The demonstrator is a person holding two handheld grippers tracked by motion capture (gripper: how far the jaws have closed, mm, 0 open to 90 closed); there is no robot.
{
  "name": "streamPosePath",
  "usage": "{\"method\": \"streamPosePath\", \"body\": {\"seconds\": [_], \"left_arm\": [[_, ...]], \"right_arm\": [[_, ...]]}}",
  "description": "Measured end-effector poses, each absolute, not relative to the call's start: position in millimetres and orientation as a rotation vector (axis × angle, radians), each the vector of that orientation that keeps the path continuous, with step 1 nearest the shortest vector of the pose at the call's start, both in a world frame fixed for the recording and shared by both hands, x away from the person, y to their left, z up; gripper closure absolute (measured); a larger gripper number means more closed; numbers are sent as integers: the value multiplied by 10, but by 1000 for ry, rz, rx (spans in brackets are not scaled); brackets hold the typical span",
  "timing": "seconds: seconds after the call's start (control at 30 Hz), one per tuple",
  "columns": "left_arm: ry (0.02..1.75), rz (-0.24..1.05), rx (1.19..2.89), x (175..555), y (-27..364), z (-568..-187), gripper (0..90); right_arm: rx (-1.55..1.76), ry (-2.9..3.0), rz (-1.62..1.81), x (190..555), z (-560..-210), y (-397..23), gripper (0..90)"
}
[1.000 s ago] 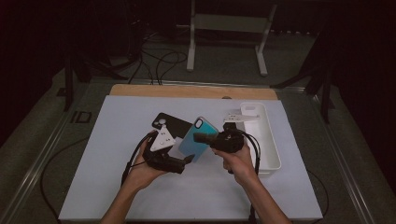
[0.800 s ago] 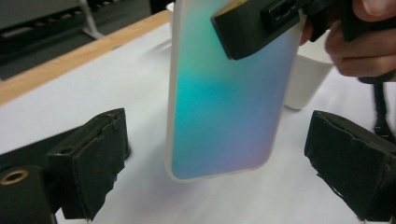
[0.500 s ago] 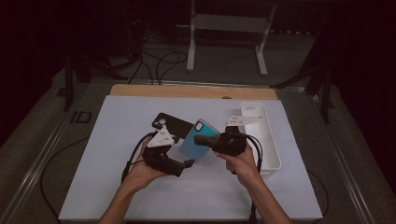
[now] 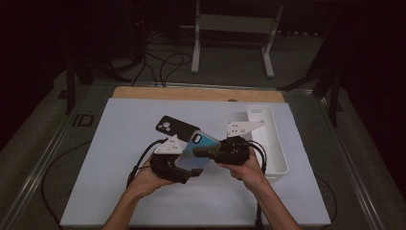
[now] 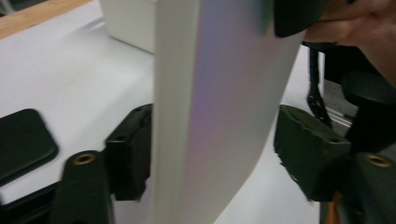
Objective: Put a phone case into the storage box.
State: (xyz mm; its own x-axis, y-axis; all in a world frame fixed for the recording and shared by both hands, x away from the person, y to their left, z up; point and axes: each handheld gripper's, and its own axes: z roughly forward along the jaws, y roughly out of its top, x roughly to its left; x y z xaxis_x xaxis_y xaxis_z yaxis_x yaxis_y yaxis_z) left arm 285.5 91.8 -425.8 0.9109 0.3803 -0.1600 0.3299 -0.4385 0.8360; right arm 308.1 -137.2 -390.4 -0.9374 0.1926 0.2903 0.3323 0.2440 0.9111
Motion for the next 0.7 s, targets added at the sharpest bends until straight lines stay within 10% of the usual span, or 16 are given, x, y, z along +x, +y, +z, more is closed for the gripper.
{"method": "streamPosePath", "body": {"seconds": [0.27,0.7], "left_arm": [[458,48,2054,2848,986,-4240,590],[467,73,2081,2841,941,-4306,856]], "right_arm": [[-475,-2440,-1763,3103,-3902,-1389,847],[-550,-2592,-1750,3083,-3910,-1316,388]]}}
